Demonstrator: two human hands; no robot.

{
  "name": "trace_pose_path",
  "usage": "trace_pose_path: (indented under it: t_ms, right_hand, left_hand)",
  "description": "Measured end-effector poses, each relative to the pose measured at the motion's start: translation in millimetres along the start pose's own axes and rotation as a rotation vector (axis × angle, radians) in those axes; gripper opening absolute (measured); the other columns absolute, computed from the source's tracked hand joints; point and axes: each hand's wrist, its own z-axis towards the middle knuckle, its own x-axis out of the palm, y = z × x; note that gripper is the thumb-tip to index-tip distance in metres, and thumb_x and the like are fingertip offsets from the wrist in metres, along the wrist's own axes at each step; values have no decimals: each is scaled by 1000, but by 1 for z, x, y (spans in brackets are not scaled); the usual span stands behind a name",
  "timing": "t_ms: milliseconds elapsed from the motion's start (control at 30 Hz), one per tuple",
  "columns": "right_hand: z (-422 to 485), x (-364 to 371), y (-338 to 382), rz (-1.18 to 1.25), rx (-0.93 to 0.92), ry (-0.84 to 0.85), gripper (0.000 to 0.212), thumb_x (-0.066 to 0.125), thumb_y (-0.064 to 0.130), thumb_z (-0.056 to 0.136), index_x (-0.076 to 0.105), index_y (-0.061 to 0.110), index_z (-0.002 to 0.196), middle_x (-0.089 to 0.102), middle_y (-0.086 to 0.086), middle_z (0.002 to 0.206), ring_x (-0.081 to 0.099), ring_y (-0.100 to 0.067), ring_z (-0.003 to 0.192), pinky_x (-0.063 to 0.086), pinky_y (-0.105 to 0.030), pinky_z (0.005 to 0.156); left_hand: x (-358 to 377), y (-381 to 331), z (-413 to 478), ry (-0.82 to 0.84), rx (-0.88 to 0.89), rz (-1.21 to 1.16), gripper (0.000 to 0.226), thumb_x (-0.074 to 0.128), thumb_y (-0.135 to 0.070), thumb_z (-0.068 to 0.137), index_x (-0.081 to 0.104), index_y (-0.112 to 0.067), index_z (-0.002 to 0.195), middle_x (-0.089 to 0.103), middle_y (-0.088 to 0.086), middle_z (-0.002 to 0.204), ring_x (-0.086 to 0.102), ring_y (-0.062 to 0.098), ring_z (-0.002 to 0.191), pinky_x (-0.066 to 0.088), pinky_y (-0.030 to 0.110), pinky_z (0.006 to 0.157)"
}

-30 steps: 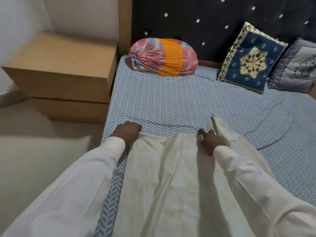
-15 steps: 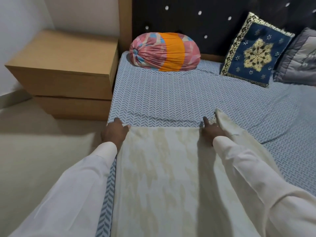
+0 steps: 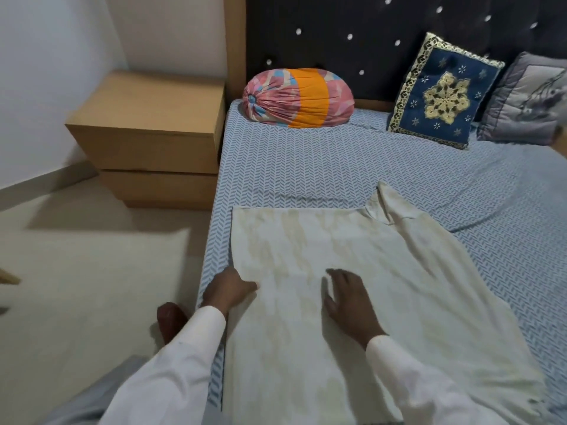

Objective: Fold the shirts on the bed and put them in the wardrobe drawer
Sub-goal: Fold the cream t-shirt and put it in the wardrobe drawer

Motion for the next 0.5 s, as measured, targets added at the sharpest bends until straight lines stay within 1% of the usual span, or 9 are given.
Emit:
trace_pose_path:
  t_ms: [67,133,200,267,300,333,400,433,500]
  right_hand:
    - [-27,4,23,8,-41,56,47,60,34,86,55,21,131,57,-1,126,49,-23,119,41,-32,99]
    - [-50,3,42,5,-87,119,49,59,39,84,56,23,130,57,2,126,48,-20,119,38,-31,97]
    - [-74,2,60,6,-122,162,48,57,46,83,57,28,128,57,6,122,47,-16,115,38,-31,92]
    - [-95,-1,73,15,-154,187,44,55,54,83,59,33,122,55,10,114,47,-13,106,37,-31,84]
    - [-103,-1,77,14,-169,219,44,54,59,83,58,36,120,53,11,111,47,-12,103,37,-31,82]
    - [-111,-2,80,9,-186,266,47,53,63,82,57,37,120,52,12,109,46,-12,102,37,-32,83]
    - [-128,-5,87,-15,-218,353,56,53,72,77,54,39,123,50,11,110,45,-13,103,37,-34,87]
    - [-137,-7,89,-39,-231,386,61,53,75,74,53,40,124,50,10,111,44,-13,104,37,-35,89]
    - [-147,-6,92,-98,-254,415,67,52,77,70,51,40,126,50,8,113,43,-14,105,37,-36,90]
  left_hand:
    - [14,13,-25,44,1,-19,73,73,-56,60,63,-17,121,67,5,120,64,25,108,52,33,92]
    - [27,26,-49,28,-4,-33,62,74,-46,66,61,-17,120,67,4,119,63,26,108,51,32,92]
    - [36,37,-71,-61,5,-65,54,71,-38,78,55,-14,123,64,8,124,61,29,111,49,33,93]
    - [36,42,-89,-140,-4,-86,51,67,-38,86,49,-9,124,61,15,126,58,33,113,48,35,92]
    - [35,42,-93,-141,-8,-86,54,66,-41,87,47,-8,125,60,16,126,58,33,114,48,36,92]
    - [34,44,-98,-108,-19,-80,59,67,-44,85,45,-8,125,59,16,127,57,33,115,47,36,92]
    - [33,46,-112,-36,-32,-40,72,74,-47,78,39,-7,128,58,15,128,57,32,116,48,37,93]
    - [34,47,-120,0,-44,3,80,76,-45,77,34,-7,133,56,15,130,56,32,117,48,37,94]
    - [40,50,-133,59,-76,119,92,75,-34,81,17,-5,146,50,18,137,52,32,123,46,37,99]
